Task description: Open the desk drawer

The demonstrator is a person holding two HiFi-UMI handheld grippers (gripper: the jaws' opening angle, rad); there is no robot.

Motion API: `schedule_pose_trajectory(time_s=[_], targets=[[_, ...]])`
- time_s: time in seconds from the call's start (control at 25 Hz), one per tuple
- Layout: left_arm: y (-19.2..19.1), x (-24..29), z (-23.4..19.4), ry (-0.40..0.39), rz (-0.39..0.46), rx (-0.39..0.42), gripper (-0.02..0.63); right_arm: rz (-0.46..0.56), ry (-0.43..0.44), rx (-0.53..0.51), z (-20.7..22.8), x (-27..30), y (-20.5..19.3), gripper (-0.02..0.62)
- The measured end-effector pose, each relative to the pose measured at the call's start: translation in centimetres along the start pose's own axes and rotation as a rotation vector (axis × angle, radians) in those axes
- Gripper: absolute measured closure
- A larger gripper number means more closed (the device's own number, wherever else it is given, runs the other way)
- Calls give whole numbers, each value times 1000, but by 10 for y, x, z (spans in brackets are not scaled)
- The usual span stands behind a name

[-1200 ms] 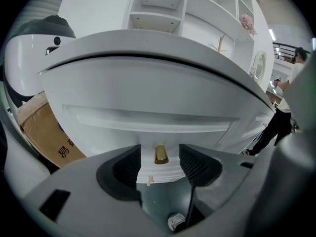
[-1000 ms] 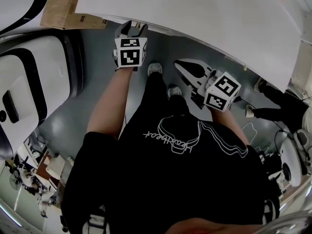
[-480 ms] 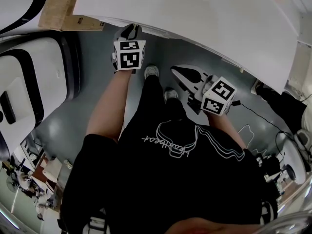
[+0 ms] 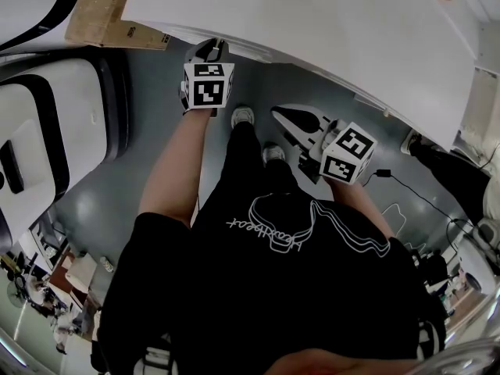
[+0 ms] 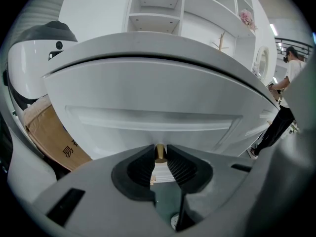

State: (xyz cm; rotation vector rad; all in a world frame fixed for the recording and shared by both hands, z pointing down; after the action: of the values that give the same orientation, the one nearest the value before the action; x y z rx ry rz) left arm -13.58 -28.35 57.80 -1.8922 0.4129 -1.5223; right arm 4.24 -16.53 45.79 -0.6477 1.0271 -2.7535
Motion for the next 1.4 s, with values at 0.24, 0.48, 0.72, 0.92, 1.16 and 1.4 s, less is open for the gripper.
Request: schedule_pose_trajectory(time_s=[0.24,0.48,0.72,0.92,1.16,1.4], targets=[[-2,1,0,-5,-7,1,528,-5,10,-14,-5,-2,-1,589],[-6,-3,0,0,-12,-8,528,-15,13,-19,-8,-10,-6,589],[-13,-8,0,9,-13,-10,528,-19,14,-24,-10,-16,-10,589],[-15,-15,2,21,-11,-9,529,-25,20,-27,-13,-20,-15,589],[-22,-20,3,32,-7,-6,529,-29,29,-32,-15,-22,-20,589],[-31,-28,4,35,-5,-11,529,-37,41,-39,-21,-22,-25,589]])
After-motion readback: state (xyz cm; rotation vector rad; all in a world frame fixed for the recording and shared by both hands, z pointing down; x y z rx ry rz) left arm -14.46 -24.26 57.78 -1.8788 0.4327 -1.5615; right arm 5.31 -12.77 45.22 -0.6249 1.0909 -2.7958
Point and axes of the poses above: the fingertips, and each gripper's own axes: x forward along the fingers, z to its right, y out of its top, the point moved 6 cm from there along -x, backward along the fingers, and after that the axes turned 1 degree about -z, right-handed, at the moved point
